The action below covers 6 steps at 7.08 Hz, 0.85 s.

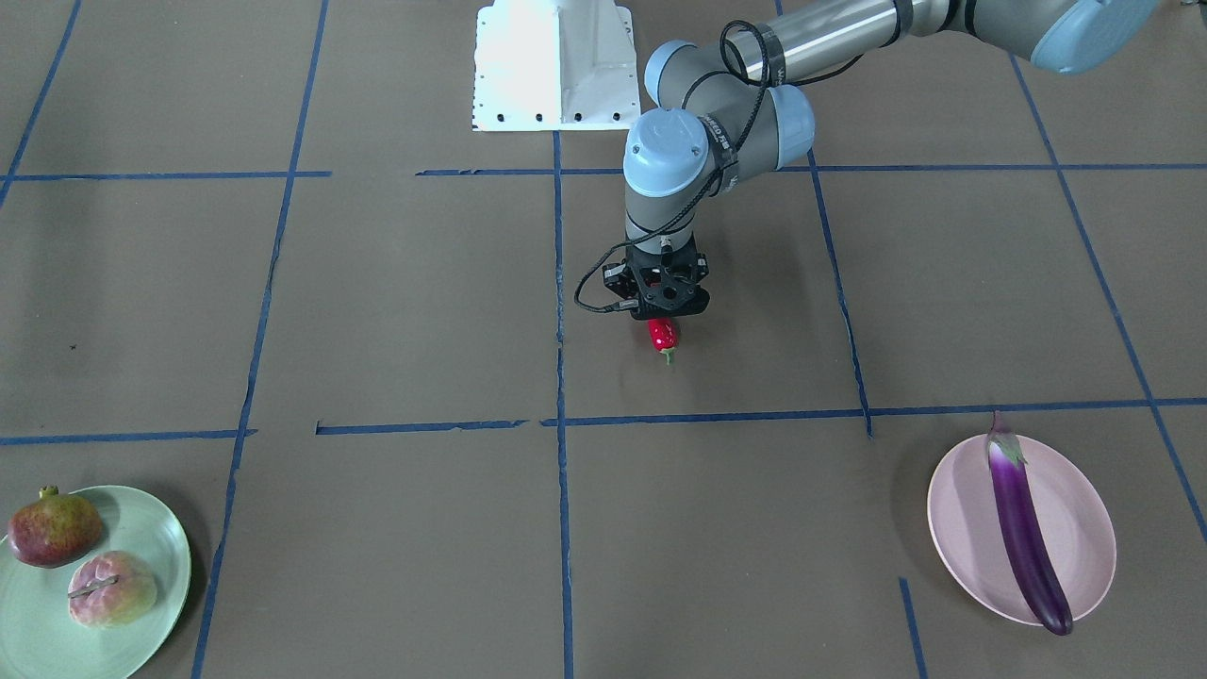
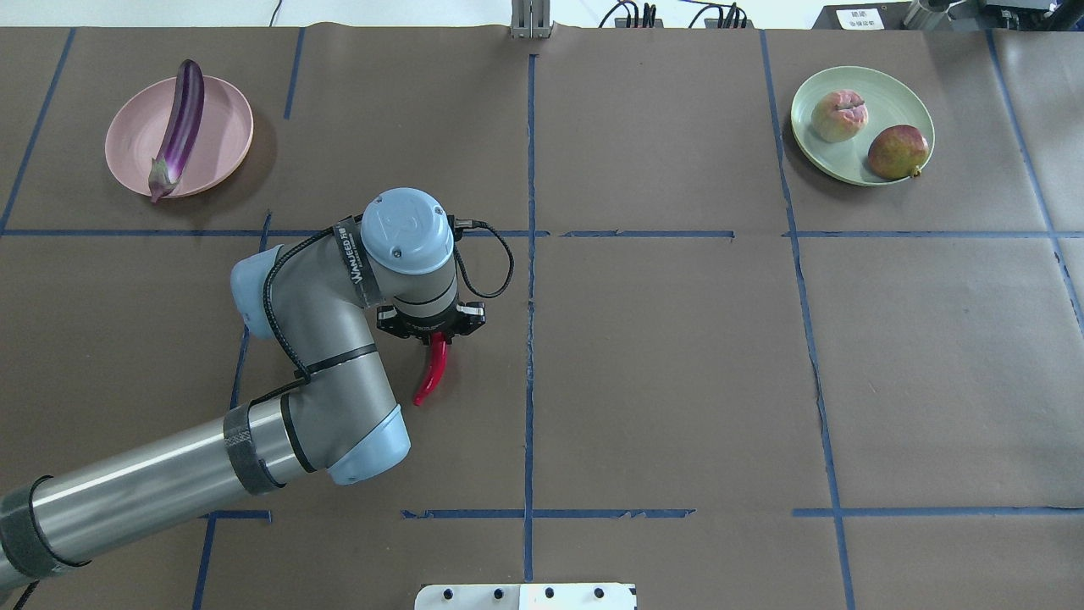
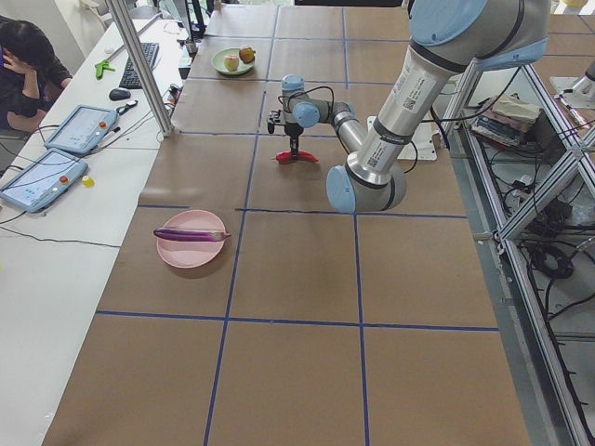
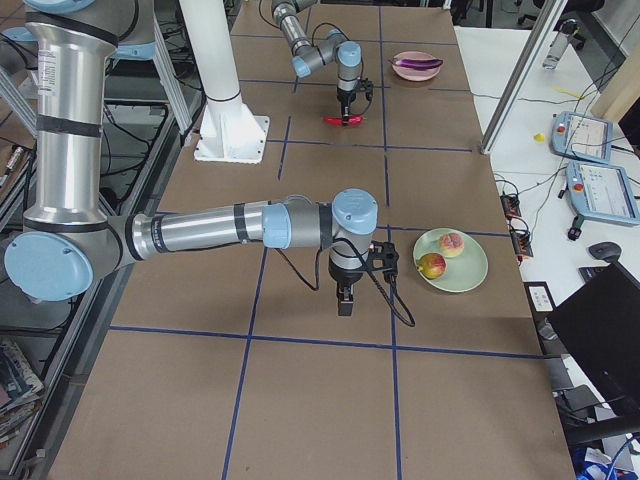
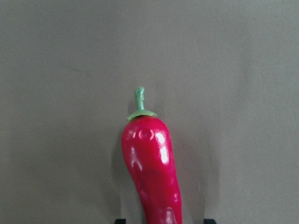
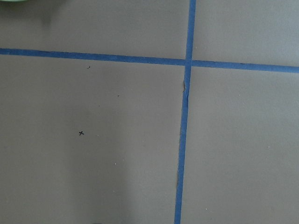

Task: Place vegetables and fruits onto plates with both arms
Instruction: 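Lower the left gripper and grasp the red chili pepper, then carry the chili with the left gripper onto the pink plate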

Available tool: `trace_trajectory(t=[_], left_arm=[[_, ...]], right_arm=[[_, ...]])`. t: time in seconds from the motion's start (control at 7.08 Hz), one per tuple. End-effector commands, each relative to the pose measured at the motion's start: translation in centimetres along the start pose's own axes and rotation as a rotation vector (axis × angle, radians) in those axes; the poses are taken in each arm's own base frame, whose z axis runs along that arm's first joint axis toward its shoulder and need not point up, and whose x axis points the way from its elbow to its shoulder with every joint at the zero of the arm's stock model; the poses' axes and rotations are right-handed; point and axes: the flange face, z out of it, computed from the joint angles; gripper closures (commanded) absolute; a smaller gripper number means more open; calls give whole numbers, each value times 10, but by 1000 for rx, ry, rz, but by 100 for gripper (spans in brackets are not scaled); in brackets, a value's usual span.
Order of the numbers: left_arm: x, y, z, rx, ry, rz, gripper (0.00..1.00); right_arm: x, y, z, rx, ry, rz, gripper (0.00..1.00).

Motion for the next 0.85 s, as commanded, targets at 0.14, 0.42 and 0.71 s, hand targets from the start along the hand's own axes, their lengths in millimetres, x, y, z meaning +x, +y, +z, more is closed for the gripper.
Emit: trace_trajectory(t=[0.14, 0.42, 0.71], left_arm=[[-68, -99, -55, 113, 3, -82, 100], [-177, -191, -74, 170, -104, -56, 100], [-269, -258, -44, 148, -201, 13, 100]], right_arm=[[0, 0, 0, -1, 0, -1, 0], [0, 0, 1, -2, 0, 0, 0], [1, 0, 2, -3, 0, 0, 0]])
